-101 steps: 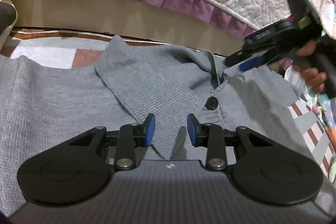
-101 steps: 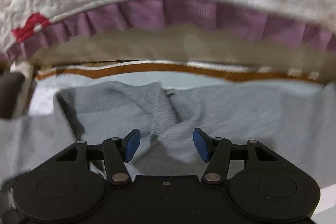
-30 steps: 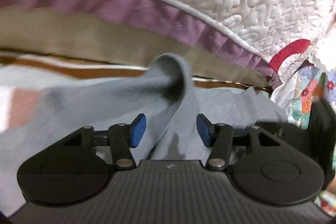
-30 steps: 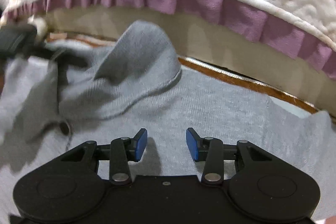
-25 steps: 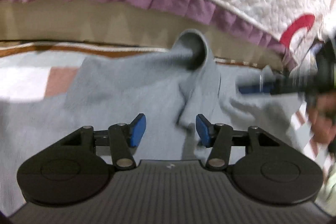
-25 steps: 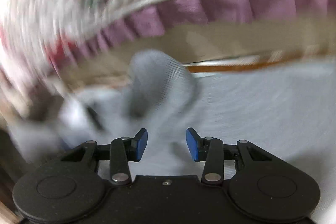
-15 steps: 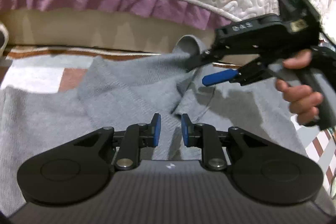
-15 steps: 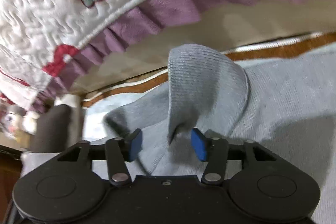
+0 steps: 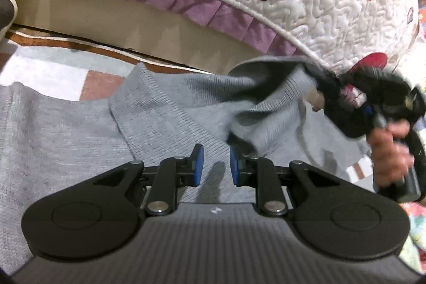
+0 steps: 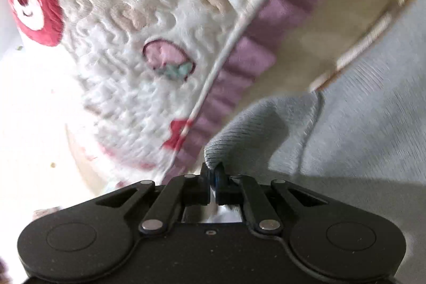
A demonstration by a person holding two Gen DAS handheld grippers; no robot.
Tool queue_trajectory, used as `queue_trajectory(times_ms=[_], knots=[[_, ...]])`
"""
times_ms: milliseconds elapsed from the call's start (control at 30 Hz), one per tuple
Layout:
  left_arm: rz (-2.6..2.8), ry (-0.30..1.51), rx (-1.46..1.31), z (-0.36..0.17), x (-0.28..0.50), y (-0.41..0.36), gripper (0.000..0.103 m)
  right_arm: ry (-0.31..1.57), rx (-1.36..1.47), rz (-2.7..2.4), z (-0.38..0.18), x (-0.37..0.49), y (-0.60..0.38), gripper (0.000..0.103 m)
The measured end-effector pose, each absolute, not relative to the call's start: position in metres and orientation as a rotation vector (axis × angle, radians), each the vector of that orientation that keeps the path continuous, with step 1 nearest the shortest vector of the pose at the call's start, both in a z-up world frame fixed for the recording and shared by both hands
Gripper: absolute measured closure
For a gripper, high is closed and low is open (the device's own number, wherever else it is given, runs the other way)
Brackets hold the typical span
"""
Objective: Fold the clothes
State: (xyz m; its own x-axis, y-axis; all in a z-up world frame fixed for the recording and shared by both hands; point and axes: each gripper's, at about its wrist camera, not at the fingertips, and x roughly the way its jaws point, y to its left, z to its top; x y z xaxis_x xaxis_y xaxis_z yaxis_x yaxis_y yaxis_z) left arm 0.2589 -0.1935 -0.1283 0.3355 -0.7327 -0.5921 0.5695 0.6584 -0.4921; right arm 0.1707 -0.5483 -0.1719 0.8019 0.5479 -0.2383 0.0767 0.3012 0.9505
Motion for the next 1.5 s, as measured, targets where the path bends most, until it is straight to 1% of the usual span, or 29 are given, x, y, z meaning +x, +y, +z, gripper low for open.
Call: queue_trajectory(times_ms=[33,100,133,233,300,333,400,467,500,533,600,633,667,733,833,867,900,933,967,1033,1100,1167,1200,1233,1300,1367,1500], knots=[[-0.867,0.889,-0.215,-0.129,0.259,-0.194,0.083,0.651,1.223,0.326,-0.177,0.165,-0.554,0.097],[-0.884,0.905,-0.209,-0.132,0.258,-0.197,0.083,0.794,1.126,0.145,-0.187,0.158,-0.567,0.097],[-0.893,0.911,-0.204,-0.134,0.256,-0.199,0.083,0.838,1.096,0.075,-0.19,0.155,-0.572,0.097],[-0.929,0.914,-0.173,-0.138,0.251,-0.208,0.083,0.892,1.01,-0.036,-0.188,0.152,-0.574,0.097],[-0.951,0.905,-0.15,-0.138,0.246,-0.213,0.083,0.961,0.871,-0.121,-0.178,0.16,-0.562,0.089],[-0.961,0.898,-0.139,-0.139,0.243,-0.215,0.082,0.993,0.784,-0.165,-0.172,0.166,-0.553,0.088],[-0.979,0.884,-0.118,-0.139,0.238,-0.219,0.081,0.995,0.596,-0.179,-0.158,0.179,-0.534,0.081],[-0.986,0.881,-0.106,-0.139,0.235,-0.221,0.08,0.964,0.364,-0.156,-0.138,0.187,-0.507,0.058],[-0.988,0.881,-0.103,-0.14,0.234,-0.222,0.08,0.945,0.247,-0.152,-0.13,0.189,-0.494,0.053],[-0.988,0.882,-0.103,-0.14,0.234,-0.222,0.08,0.932,0.136,-0.15,-0.123,0.191,-0.481,0.051],[-0.982,0.884,-0.1,-0.141,0.235,-0.223,0.08,0.907,-0.051,-0.142,-0.111,0.198,-0.458,0.05],[-0.978,0.883,-0.098,-0.142,0.235,-0.223,0.08,0.897,-0.114,-0.126,-0.109,0.204,-0.447,0.047],[-0.973,0.88,-0.097,-0.142,0.236,-0.223,0.08,0.892,-0.153,-0.11,-0.109,0.208,-0.443,0.043],[-0.965,0.873,-0.095,-0.143,0.237,-0.222,0.08,0.911,-0.187,-0.088,-0.114,0.221,-0.441,0.042],[-0.946,0.845,-0.067,-0.141,0.237,-0.221,0.08,0.92,-0.155,-0.145,-0.126,0.246,-0.451,0.044],[-0.939,0.834,-0.056,-0.141,0.237,-0.221,0.08,0.898,-0.094,-0.16,-0.127,0.249,-0.459,0.052],[-0.933,0.827,-0.045,-0.141,0.237,-0.22,0.08,0.876,-0.005,-0.155,-0.126,0.25,-0.47,0.062],[-0.926,0.823,-0.038,-0.141,0.237,-0.219,0.08,0.867,0.093,-0.155,-0.125,0.25,-0.483,0.089],[-0.92,0.822,-0.039,-0.141,0.238,-0.218,0.08,0.868,0.206,-0.156,-0.126,0.249,-0.497,0.098],[-0.915,0.828,-0.056,-0.141,0.241,-0.216,0.08,0.839,0.502,-0.125,-0.129,0.239,-0.529,0.098],[-0.912,0.835,-0.077,-0.142,0.244,-0.214,0.08,0.768,0.987,-0.022,-0.148,0.223,-0.564,0.097],[-0.921,0.854,-0.11,-0.144,0.246,-0.213,0.08,0.653,1.441,0.106,-0.174,0.207,-0.588,0.097],[-0.927,0.863,-0.123,-0.146,0.247,-0.213,0.08,0.641,1.536,0.192,-0.183,0.204,-0.593,0.097],[-0.932,0.869,-0.132,-0.147,0.247,-0.213,0.08,0.636,1.603,0.276,-0.19,0.202,-0.598,0.097],[-0.943,0.877,-0.142,-0.149,0.247,-0.214,0.08,0.702,1.488,0.359,-0.187,0.201,-0.601,0.097],[-0.953,0.887,-0.152,-0.152,0.248,-0.214,0.08,0.783,1.452,0.385,-0.193,0.2,-0.607,0.097],[-0.963,0.895,-0.168,-0.154,0.249,-0.212,0.08,0.894,1.352,0.219,-0.199,0.194,-0.633,0.097]])
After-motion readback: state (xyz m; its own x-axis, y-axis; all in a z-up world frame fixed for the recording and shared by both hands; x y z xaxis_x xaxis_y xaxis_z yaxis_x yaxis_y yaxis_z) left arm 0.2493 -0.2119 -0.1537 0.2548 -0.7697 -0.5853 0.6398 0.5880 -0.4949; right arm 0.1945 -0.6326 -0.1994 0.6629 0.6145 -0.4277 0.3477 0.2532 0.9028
